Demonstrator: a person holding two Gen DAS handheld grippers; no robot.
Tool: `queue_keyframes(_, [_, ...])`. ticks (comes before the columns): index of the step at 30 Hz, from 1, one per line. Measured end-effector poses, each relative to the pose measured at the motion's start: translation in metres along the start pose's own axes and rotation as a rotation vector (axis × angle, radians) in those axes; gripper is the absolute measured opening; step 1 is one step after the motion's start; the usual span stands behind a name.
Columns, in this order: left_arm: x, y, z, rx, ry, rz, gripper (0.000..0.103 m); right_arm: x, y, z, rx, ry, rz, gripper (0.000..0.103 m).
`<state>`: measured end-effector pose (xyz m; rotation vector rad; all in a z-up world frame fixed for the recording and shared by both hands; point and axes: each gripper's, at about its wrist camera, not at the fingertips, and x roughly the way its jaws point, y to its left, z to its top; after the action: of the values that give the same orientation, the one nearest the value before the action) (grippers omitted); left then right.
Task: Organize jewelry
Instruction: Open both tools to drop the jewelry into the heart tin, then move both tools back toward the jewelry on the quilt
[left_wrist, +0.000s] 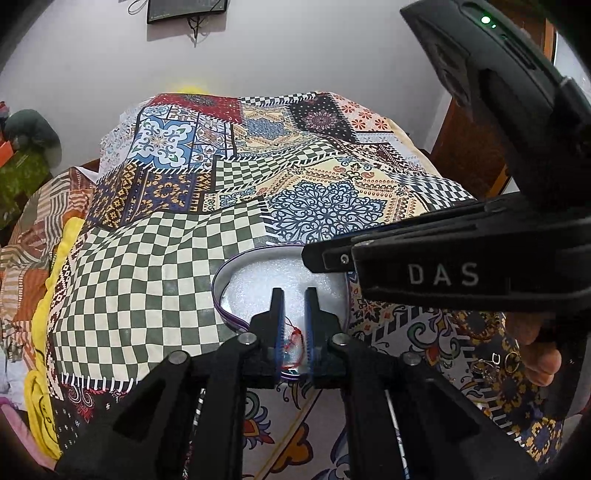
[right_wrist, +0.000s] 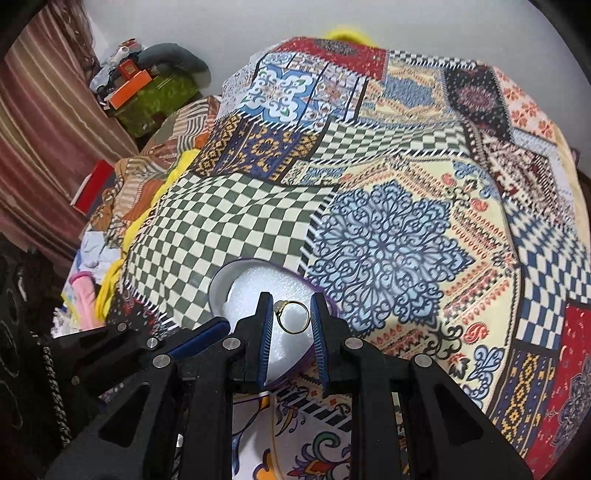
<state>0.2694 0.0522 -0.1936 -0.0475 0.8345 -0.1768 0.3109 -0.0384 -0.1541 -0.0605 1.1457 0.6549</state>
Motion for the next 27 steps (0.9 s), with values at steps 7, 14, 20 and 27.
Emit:
queue_keyframes(7, [-0.013, 0.008, -0.001, -0.027, -0.023, 0.034, 0.032, -0.011, 0.004, -0.004, -0.021, -0.029, -0.049, 0.024])
queue_keyframes(14, [-0.036, 0.019, -0.002, -0.071, -0.044, 0.059, 0.032, -0.04, 0.013, -0.016, -0.052, -0.094, -0.078, 0.024])
queue_keyframes(20, [-0.06, 0.014, -0.006, -0.057, -0.055, 0.075, 0.033, -0.065, 0.021, -0.031, -0.082, -0.157, -0.115, 0.028])
queue_keyframes(27, [-0.088, -0.006, -0.015, -0.02, -0.071, 0.075, 0.035, -0.094, 0.029, -0.055, -0.097, -0.239, -0.158, 0.045])
